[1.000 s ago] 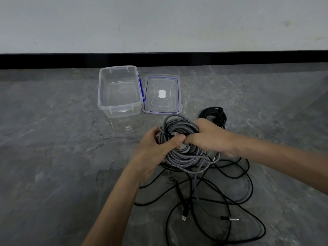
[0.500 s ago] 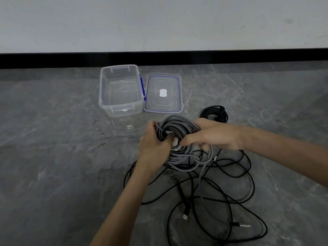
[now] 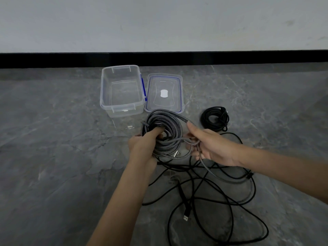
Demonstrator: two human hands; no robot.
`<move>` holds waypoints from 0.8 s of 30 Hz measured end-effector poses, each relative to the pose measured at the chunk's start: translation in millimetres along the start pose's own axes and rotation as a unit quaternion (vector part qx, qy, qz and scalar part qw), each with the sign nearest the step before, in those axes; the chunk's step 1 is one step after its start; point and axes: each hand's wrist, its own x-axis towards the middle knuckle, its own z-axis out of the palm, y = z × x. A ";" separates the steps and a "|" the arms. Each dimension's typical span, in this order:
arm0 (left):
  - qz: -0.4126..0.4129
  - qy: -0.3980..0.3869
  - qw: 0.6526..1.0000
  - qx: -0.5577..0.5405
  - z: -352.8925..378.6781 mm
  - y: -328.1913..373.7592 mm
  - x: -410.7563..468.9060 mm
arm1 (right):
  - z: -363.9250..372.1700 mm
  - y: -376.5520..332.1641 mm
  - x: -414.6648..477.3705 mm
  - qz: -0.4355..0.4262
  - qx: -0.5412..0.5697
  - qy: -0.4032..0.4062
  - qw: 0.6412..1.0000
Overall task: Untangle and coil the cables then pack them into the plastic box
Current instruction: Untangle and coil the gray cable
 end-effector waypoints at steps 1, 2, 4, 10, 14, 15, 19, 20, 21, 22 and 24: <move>-0.015 -0.009 1.000 -0.019 1.8 0.9 -2.2 | 2.3 2.9 1.5 0.008 0.013 0.016 1.000; -0.029 -0.020 0.999 -0.033 3.6 1.8 -4.6 | 5.1 5.2 3.0 0.011 0.020 0.027 0.999; -0.038 -0.047 0.997 -0.041 4.6 2.3 -7.7 | 9.5 9.2 5.9 0.005 0.028 0.033 0.999; -0.056 -0.158 0.985 -0.041 -0.1 6.1 -11.7 | 11.3 -1.8 4.1 0.024 0.129 -0.002 0.991; -0.059 -0.182 0.979 -0.064 2.2 7.4 -16.5 | 14.0 -5.8 5.0 0.008 0.122 0.047 0.991; -0.058 -0.183 0.979 -0.070 2.4 6.7 -16.7 | 14.2 -5.9 5.1 0.001 0.117 0.060 0.991; -0.020 -0.106 0.991 -0.077 7.1 1.0 -11.6 | 14.5 0.3 6.9 0.010 0.101 0.083 0.991; 0.000 -0.070 0.994 -0.081 8.7 1.4 -9.5 | 16.0 3.9 6.5 0.023 0.103 0.069 0.992; 0.022 -0.034 0.995 -0.089 10.1 2.6 -6.4 | 18.4 7.3 4.6 0.035 0.099 0.051 0.993; 0.041 -0.002 0.994 -0.101 10.6 5.3 -3.6 | 21.0 11.3 2.4 0.041 0.083 0.034 0.995; 0.071 0.042 0.989 -0.120 8.3 11.4 3.3 | 25.7 20.1 -2.4 0.029 0.003 0.020 0.999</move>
